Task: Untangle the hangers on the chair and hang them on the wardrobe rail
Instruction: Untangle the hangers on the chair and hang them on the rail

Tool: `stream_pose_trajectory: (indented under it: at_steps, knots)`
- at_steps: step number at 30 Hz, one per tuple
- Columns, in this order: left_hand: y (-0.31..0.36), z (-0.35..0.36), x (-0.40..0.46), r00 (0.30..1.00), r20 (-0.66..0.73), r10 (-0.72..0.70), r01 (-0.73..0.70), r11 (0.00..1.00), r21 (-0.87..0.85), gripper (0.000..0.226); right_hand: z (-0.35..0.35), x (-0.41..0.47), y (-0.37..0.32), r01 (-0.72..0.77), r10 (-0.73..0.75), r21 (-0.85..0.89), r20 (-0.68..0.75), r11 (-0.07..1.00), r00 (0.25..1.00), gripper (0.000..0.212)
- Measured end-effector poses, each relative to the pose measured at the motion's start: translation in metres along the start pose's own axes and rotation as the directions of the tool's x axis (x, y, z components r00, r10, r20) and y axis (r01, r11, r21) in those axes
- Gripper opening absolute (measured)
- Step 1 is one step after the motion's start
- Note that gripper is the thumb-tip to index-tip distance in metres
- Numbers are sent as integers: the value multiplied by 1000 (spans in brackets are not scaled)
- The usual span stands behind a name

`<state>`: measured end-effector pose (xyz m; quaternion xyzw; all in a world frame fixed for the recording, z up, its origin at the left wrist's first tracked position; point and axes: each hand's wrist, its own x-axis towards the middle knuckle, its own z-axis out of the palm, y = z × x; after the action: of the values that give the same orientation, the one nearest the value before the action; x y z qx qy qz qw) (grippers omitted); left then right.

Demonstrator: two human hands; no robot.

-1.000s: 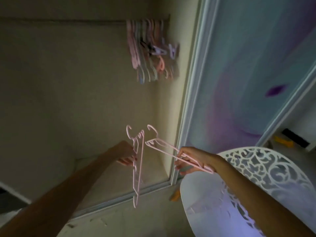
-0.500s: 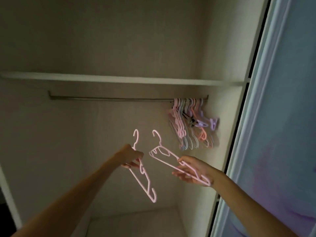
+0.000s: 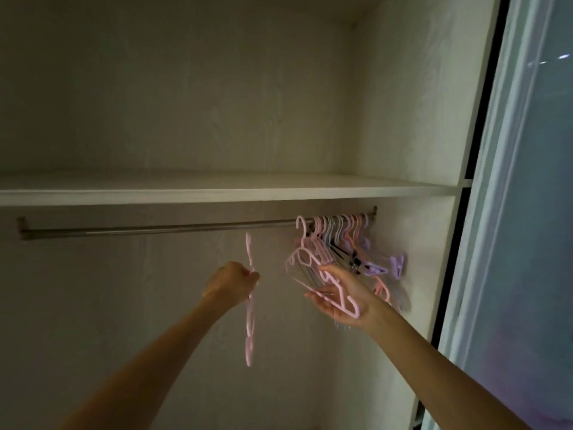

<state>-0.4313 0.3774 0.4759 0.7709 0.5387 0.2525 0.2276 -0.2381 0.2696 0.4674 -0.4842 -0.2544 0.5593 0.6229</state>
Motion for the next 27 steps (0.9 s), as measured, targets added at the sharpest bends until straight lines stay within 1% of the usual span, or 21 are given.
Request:
stream_pose_trajectory:
  at_steps: [2, 4, 6, 9, 11, 13, 15, 18, 20, 22, 23, 24, 25, 26, 27]
  knots:
    - [0, 4, 12, 1000, 0, 12, -12, 999, 32, 28, 5, 20, -7, 3, -3, -8, -10, 1000, 1000, 17]
    - [-1, 10, 23, 999, -31, 18, -16, 998, 59, 27, 7, 41, -12, 10, -10, -21, -11, 1000, 1000, 16]
    - [-1, 13, 33, 994, -100, 47, -36, 993, 112, 26, 9, 59, -18, 8, -9, -31, -13, 999, 1000, 13]
    - [1, 11, 47, 967, -229, 113, -69, 979, 192, 24, 15, 81, -24, 30, -30, -30, 19, 999, 999, 12]
    - [-1, 9, 58, 949, -265, 171, -98, 958, 268, 26, 18, 100, -20, 24, -23, -32, 19, 999, 1000, 12]
    - [-5, 10, 68, 940, -256, 224, -123, 926, 357, 30, 18, 119, -14, -2, 3, -20, 32, 1000, 999, 17]
    - [-12, 11, 77, 948, -223, 226, -121, 906, 406, 33, 16, 131, -6, -24, 24, -20, 33, 1000, 999, 22]
    - [-22, 12, 91, 976, -155, 152, -81, 917, 391, 34, 12, 143, 3, -30, 30, 4, -6, 1000, 1000, 24]
    - [-28, 13, 97, 987, -108, 121, -71, 922, 380, 35, 9, 148, 7, -53, 53, -27, -9, 998, 999, 35]
    - [-32, 12, 101, 993, -52, 104, -79, 932, 354, 36, 6, 151, 8, -92, 94, -121, 12, 988, 995, 46]
    - [-34, 11, 104, 995, -22, 92, -80, 941, 329, 35, 6, 150, 7, -100, 104, -233, 6, 967, 995, 52]
    - [-36, 11, 106, 997, 11, 80, -79, 953, 294, 33, 5, 151, 8, -83, 84, -385, -13, 919, 996, 57]
    - [-37, 9, 109, 997, 36, 68, -75, 966, 247, 29, 5, 149, 7, -41, 27, -566, -33, 823, 999, 60]
    - [-39, 8, 111, 997, 55, 58, -68, 978, 197, 26, 3, 151, 6, 19, -58, -721, -29, 692, 998, 63]
    - [-42, 7, 111, 997, 64, 53, -62, 986, 154, 25, -1, 152, 6, 111, -174, -842, 21, 528, 984, 66]
